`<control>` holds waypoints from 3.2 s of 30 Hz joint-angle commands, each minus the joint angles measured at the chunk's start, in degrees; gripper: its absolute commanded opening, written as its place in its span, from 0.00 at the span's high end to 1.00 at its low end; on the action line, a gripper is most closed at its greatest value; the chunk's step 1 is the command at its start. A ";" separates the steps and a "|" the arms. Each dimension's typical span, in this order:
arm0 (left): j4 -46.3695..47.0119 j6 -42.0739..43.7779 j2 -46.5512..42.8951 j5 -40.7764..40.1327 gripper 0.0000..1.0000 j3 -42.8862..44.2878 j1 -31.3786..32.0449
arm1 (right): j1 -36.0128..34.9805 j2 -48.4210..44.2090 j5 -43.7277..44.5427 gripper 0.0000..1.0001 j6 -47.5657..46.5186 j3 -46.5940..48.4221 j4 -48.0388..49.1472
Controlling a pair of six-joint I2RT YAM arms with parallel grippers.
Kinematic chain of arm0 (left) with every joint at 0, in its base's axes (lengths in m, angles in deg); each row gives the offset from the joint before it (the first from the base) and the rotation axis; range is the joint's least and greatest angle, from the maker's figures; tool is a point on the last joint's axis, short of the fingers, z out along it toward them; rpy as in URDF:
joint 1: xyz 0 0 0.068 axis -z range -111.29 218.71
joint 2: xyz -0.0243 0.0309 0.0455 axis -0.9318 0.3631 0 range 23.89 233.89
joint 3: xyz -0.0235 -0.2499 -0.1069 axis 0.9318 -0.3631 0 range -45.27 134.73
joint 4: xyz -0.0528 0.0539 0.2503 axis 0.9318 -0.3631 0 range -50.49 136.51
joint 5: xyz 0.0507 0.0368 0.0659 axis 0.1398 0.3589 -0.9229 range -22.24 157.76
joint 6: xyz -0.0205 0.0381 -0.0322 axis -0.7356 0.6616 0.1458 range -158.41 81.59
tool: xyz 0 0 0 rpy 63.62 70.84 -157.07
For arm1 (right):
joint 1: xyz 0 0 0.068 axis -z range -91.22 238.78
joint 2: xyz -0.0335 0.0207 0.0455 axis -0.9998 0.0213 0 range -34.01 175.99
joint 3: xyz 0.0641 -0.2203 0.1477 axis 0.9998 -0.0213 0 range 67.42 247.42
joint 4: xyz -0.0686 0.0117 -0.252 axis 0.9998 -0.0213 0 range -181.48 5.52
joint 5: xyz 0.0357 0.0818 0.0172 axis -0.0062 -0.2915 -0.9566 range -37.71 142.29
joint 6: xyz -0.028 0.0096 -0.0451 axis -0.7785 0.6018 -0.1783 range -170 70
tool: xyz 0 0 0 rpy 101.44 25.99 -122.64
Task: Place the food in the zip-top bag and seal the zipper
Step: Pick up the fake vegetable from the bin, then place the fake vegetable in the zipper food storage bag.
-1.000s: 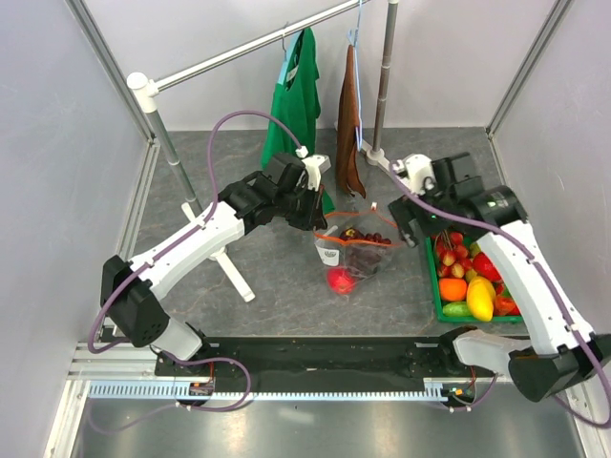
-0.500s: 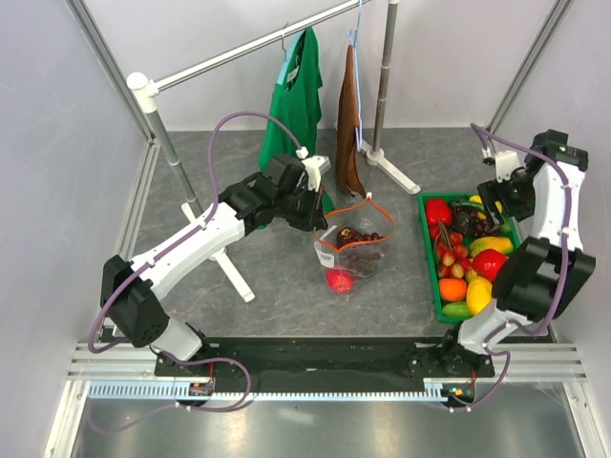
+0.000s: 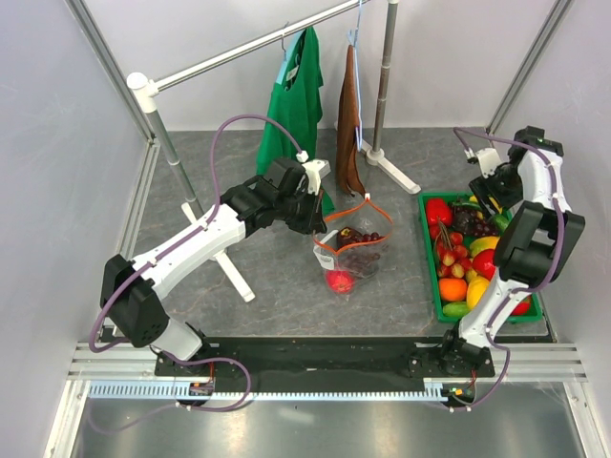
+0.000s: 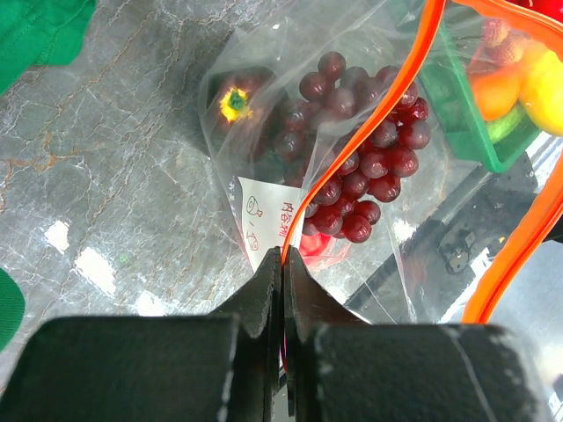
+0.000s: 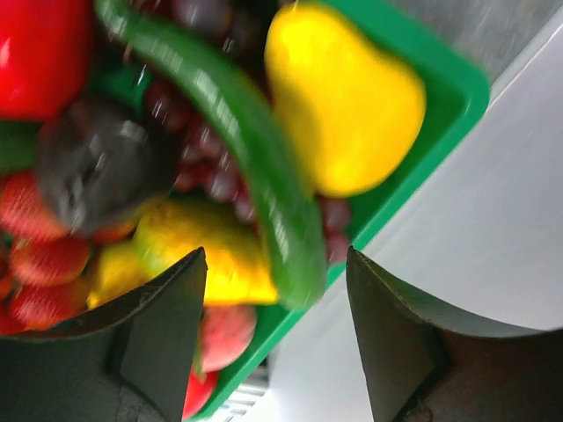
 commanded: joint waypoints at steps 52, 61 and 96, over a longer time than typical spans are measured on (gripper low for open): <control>-1.14 0.76 0.82 10.45 0.98 2.44 -1.18 | -39.98 -41.09 -53.03 1.00 32.66 -24.89 52.38; -1.49 0.59 1.00 10.46 0.98 2.97 -1.35 | -45.44 -40.83 -47.59 1.00 -10.95 -26.56 24.57; -0.43 0.50 0.29 11.95 0.98 2.18 -1.35 | -4.33 -25.37 -28.11 0.18 16.74 -9.35 2.43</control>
